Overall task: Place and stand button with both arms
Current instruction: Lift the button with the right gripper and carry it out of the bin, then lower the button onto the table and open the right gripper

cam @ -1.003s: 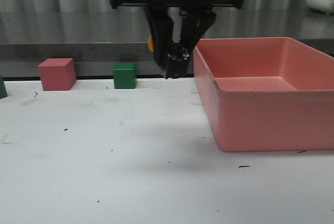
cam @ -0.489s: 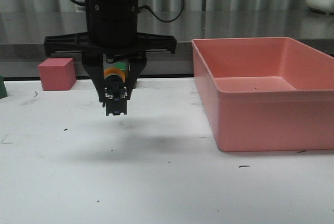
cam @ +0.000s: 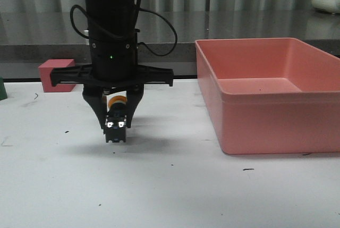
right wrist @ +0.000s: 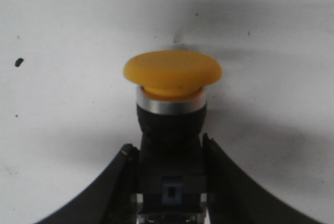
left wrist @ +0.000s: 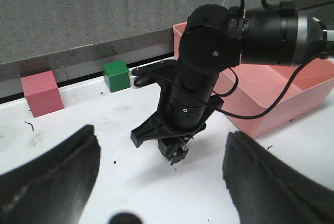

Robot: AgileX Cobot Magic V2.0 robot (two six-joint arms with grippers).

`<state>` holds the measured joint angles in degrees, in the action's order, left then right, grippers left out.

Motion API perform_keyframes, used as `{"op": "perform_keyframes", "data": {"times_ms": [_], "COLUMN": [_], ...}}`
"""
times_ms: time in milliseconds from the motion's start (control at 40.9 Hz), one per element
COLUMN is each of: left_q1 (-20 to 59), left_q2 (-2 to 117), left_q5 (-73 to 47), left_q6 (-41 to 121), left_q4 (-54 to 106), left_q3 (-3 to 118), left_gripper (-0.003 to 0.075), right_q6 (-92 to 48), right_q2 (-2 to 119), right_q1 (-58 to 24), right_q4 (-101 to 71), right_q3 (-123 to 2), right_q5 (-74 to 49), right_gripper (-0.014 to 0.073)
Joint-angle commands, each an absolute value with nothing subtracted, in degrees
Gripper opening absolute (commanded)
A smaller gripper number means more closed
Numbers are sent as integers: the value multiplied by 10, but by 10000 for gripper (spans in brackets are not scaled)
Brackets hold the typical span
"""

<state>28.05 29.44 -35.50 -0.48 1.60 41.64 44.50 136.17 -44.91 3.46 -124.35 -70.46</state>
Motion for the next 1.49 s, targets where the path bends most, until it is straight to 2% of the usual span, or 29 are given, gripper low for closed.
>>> {"op": "perform_keyframes", "data": {"times_ms": [0,220,416,489,709,1052,1247,1467], "left_q1": [285,285,285,285,285,285,285,285], "left_q2": [300,300,300,300,300,300,300,300], "left_q5": [-314,-314,-314,-314,-314,-314,-314,-314], "left_q6": [-7,-7,-7,-7,-7,-7,-7,-7], "left_q4": [20,20,20,20,20,20,20,20], "left_q3": [437,437,437,437,437,437,437,437], "left_gripper": [490,490,490,490,490,490,490,490], "right_q6": [446,446,442,426,337,146,82,47], "right_q2": [1329,1336,1334,1334,1309,1167,1041,866], "right_q1": [-448,-448,-448,-448,-448,-460,-462,-462], "right_q4": [38,36,36,36,41,67,70,72], "right_q3": [-1263,-1265,-1298,-1319,-1357,-1345,-1254,-1049], "right_q5": [-740,-741,-752,-759,-768,-768,-764,-701], "right_gripper": [209,225,432,461,461,460,460,460]}}
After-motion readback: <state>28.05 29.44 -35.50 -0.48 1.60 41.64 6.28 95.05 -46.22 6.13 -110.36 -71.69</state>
